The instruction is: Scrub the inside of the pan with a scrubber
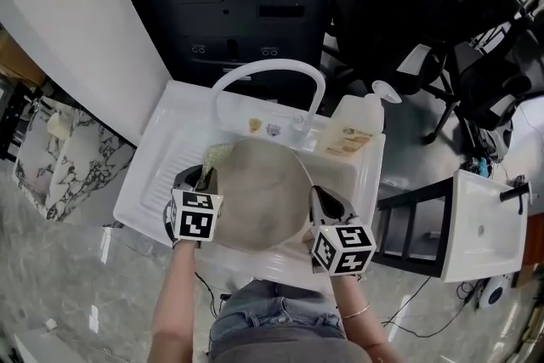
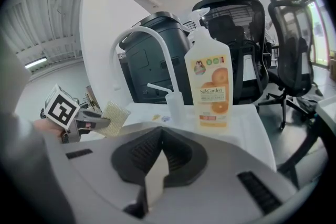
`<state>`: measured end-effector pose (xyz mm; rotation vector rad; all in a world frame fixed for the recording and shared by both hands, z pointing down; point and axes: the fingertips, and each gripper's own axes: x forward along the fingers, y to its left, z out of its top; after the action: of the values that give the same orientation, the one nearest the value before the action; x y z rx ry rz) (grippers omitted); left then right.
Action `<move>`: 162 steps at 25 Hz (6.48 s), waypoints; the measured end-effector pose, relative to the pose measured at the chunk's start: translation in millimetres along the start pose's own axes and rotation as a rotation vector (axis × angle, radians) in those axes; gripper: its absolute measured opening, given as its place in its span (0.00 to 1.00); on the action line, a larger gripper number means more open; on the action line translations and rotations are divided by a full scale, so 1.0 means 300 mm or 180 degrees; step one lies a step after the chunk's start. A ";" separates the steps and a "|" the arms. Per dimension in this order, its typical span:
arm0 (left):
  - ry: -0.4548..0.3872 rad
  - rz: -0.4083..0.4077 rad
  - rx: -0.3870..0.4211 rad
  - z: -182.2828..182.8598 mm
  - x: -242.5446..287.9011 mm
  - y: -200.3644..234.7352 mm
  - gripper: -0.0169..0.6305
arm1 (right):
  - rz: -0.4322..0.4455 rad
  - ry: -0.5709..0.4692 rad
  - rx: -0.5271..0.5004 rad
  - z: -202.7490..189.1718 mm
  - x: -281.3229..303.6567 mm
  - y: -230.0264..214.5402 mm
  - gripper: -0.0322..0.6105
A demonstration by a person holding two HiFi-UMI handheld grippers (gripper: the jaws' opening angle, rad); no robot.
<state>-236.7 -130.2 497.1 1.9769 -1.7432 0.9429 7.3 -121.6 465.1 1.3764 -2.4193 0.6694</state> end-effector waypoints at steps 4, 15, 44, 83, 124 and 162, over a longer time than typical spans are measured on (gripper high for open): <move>0.0029 0.0088 0.1729 0.064 0.050 -0.054 0.13 | -0.0098 -0.0007 0.0016 0.002 -0.014 -0.018 0.07; 0.1016 -0.0153 0.4371 -0.082 0.216 -0.194 0.12 | -0.0240 0.0007 0.0090 -0.026 -0.058 -0.044 0.07; 0.3065 -0.2368 0.3273 -0.437 -0.101 -0.351 0.12 | -0.0191 -0.0034 0.0124 -0.001 -0.080 -0.084 0.07; 0.1573 -0.4307 0.0762 -0.170 -0.129 -0.866 0.12 | -0.0209 0.0003 0.0072 0.016 -0.089 -0.145 0.07; 0.1370 -0.1520 -0.0782 -0.217 0.377 -0.503 0.12 | -0.0284 0.0152 0.0149 0.010 0.031 -0.196 0.07; 0.1773 0.0412 0.1626 -0.233 0.305 -0.084 0.12 | -0.0059 0.0170 0.0024 0.007 0.015 -0.100 0.07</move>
<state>-227.4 -148.1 613.3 1.6236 -1.4062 1.9189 30.8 -139.3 472.9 1.3643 -2.3623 0.7023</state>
